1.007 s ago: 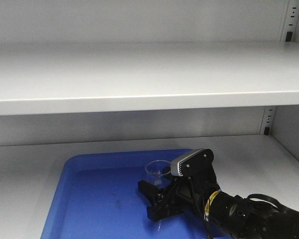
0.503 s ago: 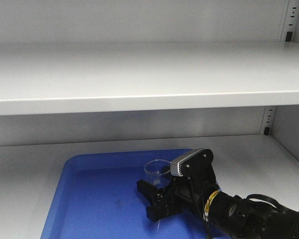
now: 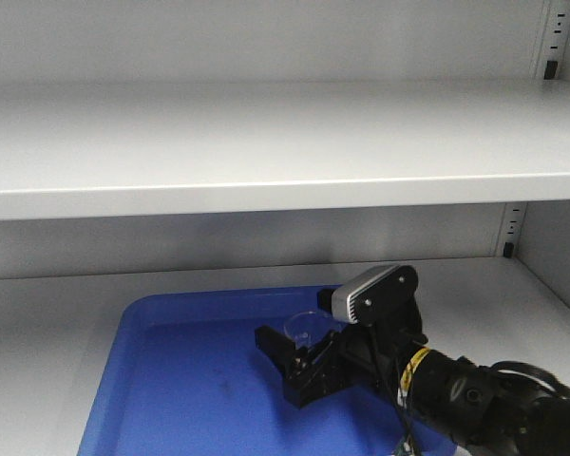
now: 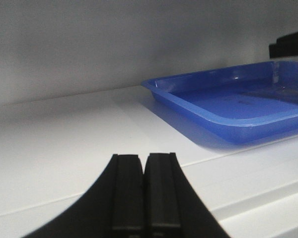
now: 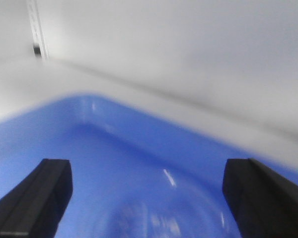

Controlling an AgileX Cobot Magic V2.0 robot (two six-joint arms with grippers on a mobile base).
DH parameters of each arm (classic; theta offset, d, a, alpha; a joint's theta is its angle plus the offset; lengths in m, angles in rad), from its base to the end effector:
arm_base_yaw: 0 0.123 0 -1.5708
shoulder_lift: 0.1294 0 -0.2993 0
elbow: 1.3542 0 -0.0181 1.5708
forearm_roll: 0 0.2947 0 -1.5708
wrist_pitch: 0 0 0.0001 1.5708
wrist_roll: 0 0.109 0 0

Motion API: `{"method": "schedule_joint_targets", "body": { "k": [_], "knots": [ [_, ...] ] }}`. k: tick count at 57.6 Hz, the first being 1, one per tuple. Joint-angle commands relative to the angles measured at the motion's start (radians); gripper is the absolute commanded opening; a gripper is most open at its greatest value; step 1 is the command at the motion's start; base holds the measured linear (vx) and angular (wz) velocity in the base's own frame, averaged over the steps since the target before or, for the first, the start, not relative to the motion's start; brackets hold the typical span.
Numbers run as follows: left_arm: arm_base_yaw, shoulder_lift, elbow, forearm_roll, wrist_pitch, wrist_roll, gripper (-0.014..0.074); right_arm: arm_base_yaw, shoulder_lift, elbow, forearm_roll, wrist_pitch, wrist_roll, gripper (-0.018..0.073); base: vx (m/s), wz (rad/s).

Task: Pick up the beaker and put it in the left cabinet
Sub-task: 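Open the right gripper and withdraw it from the beaker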

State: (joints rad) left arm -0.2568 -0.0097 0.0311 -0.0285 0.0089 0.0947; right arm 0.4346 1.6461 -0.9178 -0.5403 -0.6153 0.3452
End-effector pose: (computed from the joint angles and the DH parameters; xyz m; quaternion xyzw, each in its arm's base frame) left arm 0.1011 -0.0266 0.2023 0.1105 0.6778 -0.0693 0.7236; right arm 0.3596 0.2026 0.2442 -0.2942 0.6777 0.2170 0.6380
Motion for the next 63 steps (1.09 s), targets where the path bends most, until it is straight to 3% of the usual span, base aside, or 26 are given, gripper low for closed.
{"method": "schedule_joint_targets", "body": {
  "k": [1,9,15,21,28,42,63],
  "knots": [
    [-0.004,-0.019,0.016,-0.008,-0.084,-0.003,0.0001,-0.005,-0.084,-0.034,0.020,-0.079,-0.011,0.0654,0.00,0.00],
    [-0.004,-0.019,0.016,-0.008,-0.084,-0.003,0.0001,-0.005,-0.123,-0.034,0.020,-0.060,-0.011,0.0606,0.00,0.00],
    [-0.004,-0.019,0.016,-0.008,-0.084,-0.003,0.0001,-0.005,-0.148,-0.034,0.019,0.014,-0.003,0.0503,0.00,0.00],
    [-0.004,-0.019,0.016,-0.008,-0.084,-0.003,0.0001,-0.004,-0.185,-0.034,0.019,0.163,0.064,0.0300,0.00,0.00],
    [-0.004,-0.019,0.016,-0.008,-0.084,-0.003,0.0001,-0.003,-0.249,-0.034,0.016,0.368,0.136,-0.0018,0.00,0.00],
    [-0.004,-0.019,0.016,-0.008,-0.084,-0.003,0.0001,-0.003,-0.366,-0.034,0.015,0.650,0.143,-0.0009,0.00,0.00],
    [-0.004,-0.019,0.016,-0.008,-0.084,-0.003,0.0001,-0.003,-0.496,-0.005,0.035,0.720,0.143,-0.0006,0.00,0.00]
  ]
}}
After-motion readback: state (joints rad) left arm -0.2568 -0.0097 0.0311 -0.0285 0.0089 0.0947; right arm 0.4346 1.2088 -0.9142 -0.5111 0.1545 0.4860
